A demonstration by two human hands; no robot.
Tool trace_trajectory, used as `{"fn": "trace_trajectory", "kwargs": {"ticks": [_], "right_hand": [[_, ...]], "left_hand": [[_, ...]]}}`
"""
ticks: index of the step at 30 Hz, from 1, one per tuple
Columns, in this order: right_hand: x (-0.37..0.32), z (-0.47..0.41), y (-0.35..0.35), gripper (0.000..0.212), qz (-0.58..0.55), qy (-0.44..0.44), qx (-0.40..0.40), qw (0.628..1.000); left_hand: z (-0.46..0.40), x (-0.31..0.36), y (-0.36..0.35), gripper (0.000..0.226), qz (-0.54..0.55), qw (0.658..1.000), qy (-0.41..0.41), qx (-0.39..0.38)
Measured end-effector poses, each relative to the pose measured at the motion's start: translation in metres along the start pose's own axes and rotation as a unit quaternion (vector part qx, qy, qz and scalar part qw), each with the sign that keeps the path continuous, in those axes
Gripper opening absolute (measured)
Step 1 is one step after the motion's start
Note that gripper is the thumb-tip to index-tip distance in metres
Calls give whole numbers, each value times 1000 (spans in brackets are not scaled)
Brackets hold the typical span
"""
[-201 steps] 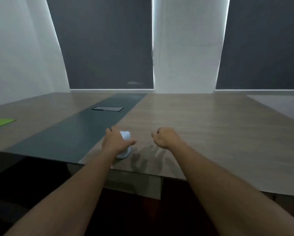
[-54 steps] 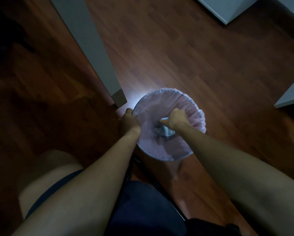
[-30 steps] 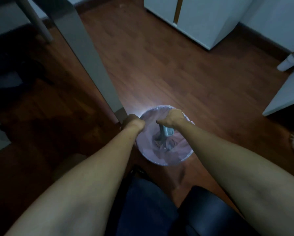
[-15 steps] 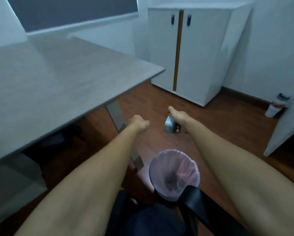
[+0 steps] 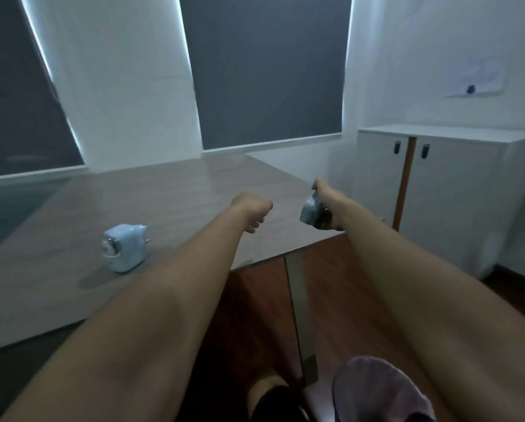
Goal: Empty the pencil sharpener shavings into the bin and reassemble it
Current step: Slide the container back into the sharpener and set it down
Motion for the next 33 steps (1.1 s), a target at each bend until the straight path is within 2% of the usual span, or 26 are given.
{"fn": "trace_trajectory", "kwargs": {"ticks": [6,10,12,14,16,20,22,24,28,33], "right_hand": [[-29,38,-101,32,4,23,-88,996],[-29,59,-166,40,-1,29,-162,986],[-25,67,-197,43,-15,38,-190,981],[-21,78,-222,36,-30,45,-212,976],[-16,87,-241,32,-44,48,-226,972],[-2,91,-270,26,-74,44,-230,969],[5,90,-280,22,-104,29,-233,967],[9,86,-286,20,-131,12,-235,963],[15,80,-294,19,-156,-9,-249,956],[24,72,-302,35,-153,-55,-270,949]], "left_hand": [[-4,-50,109,22,-2,990,26,139],[1,-93,165,42,-50,971,44,228],[5,-113,190,38,-78,955,38,285],[10,-133,210,31,-79,937,38,338],[14,-155,222,41,-82,923,49,372],[12,-206,221,83,-61,929,101,351],[8,-225,211,93,-26,937,104,333],[4,-238,200,91,13,937,90,338],[-6,-243,189,63,83,920,63,377],[-26,-258,191,48,185,898,150,370]]}}
Point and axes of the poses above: each hand's wrist, its own z-axis away from the middle knuckle, its own y-axis out of the back of the hand, x = y × z, the point moved 4 cm from there along -z, towards the middle knuckle, and after that the axes turned 13 degrees about x, right-handed, at the moved point
